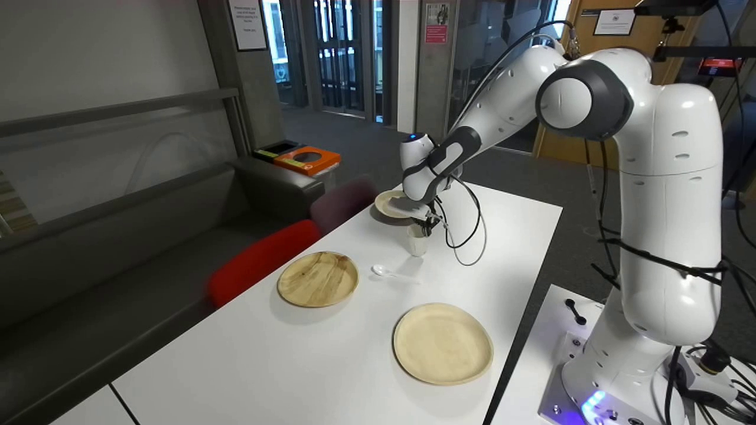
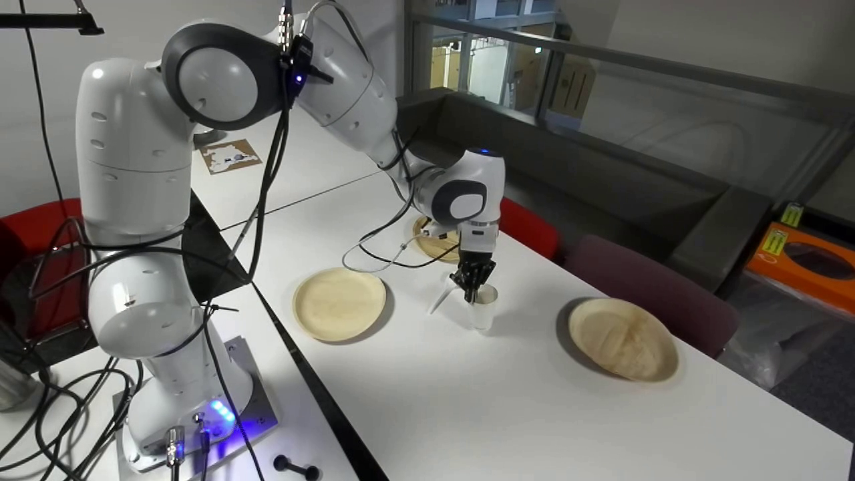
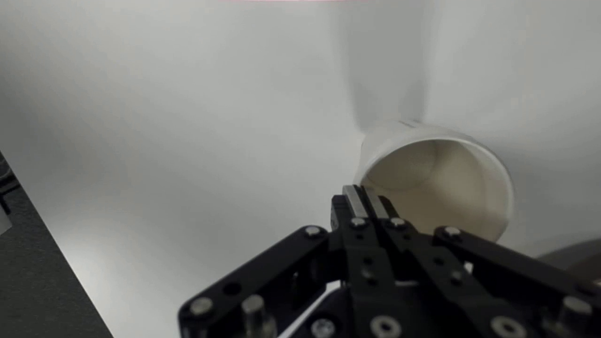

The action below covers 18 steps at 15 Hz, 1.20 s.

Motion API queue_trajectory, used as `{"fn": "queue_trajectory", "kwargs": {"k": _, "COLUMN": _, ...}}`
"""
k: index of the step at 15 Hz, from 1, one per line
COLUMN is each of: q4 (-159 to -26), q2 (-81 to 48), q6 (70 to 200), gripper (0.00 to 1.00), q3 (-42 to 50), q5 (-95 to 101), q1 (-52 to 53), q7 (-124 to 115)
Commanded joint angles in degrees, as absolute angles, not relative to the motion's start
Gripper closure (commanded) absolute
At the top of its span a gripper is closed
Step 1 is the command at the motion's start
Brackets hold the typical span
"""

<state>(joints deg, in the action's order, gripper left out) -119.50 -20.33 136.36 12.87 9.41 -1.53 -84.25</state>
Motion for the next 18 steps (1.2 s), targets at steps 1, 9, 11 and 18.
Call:
{"fn": "queue_trajectory", "kwargs": {"k": 1, "q4": -117.6, "q2": -20.9, "q6": 132.2, "gripper": 0.99, "q3": 12.2, "q5": 6.9, "q1": -2.2, "q7": -82.7}}
{"fn": "queue_trajectory", "kwargs": {"k": 9, "q4": -125.4, "q2": -10.5, "q6": 142.2, "gripper": 0.99, "q3": 12.4, "q5": 6.9, "q1": -1.5, "q7": -81.0}}
{"fn": "queue_trajectory", "kwargs": {"k": 11, "q4": -124.7, "q2": -9.5, "q6": 145.2, "gripper": 0.99, "q3": 12.4, "q5": 7.3, "q1": -1.5, "q7": -80.6}}
{"fn": "queue_trajectory", "kwargs": {"k": 18, "q4": -128.4, "q2": 1.6, "q6": 146.8, "gripper": 0.99, "q3": 10.1, "q5": 5.2, "q1": -2.7, "q7": -73.1}}
